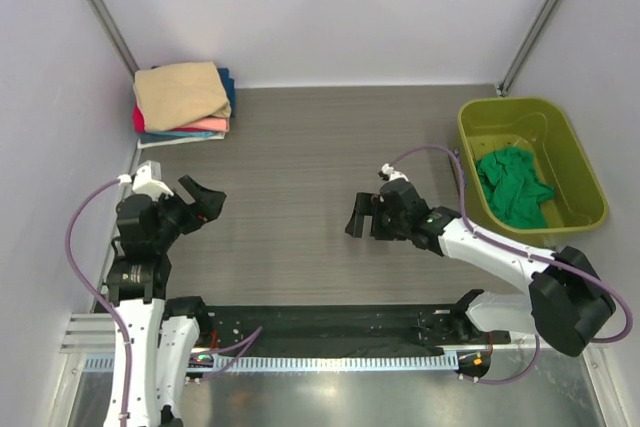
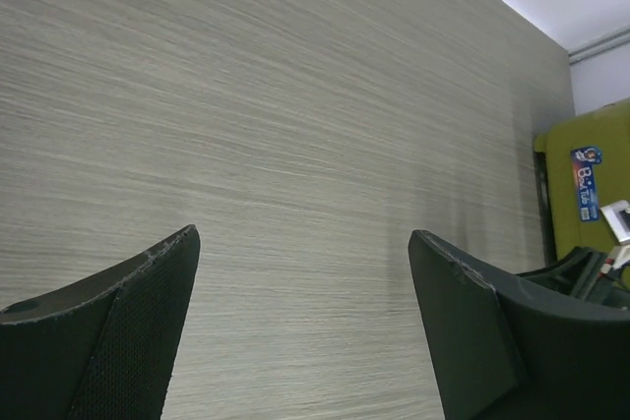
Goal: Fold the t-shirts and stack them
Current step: Reset both grippers
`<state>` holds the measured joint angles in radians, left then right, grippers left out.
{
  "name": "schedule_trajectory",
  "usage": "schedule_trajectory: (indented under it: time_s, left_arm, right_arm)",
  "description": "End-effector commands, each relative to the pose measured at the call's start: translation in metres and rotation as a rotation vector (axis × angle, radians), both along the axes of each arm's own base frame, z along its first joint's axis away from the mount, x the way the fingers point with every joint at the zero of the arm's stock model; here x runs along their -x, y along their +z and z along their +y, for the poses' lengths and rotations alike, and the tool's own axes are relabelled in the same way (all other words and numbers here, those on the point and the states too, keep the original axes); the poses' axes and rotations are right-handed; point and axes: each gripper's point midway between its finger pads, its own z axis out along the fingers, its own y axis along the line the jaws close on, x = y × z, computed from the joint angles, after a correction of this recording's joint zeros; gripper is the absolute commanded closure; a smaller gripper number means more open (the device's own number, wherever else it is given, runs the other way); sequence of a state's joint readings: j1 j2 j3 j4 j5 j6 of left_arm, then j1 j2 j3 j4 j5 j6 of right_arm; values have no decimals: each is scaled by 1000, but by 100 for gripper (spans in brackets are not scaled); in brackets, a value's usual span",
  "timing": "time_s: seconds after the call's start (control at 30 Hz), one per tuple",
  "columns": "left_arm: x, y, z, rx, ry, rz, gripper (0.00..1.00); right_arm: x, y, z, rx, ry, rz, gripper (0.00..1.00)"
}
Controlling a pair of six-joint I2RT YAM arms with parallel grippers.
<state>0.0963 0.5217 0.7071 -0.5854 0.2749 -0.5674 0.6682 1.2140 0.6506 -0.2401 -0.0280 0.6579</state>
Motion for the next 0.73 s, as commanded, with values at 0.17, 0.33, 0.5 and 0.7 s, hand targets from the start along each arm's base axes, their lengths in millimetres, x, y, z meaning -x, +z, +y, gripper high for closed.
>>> schedule_trajectory:
  time_s: [0.17,0.33,0.5,0.7]
  left_arm:
    - [-5,-10,-22,13,-120,60,5]
    - [1,-4,-29,14,-150,27,4]
    - [6,-3,-44,21,-224,23,0]
    - [8,-1,-47,21,-241,9,0]
  right_arm:
    - [-5,-2,32,-32,-31,-87,1]
    - [3,-8,38,-3,-46,-101,1]
    - [11,-9,44,3,-49,-110,1]
    - [15,3,59,25,-4,-188,1]
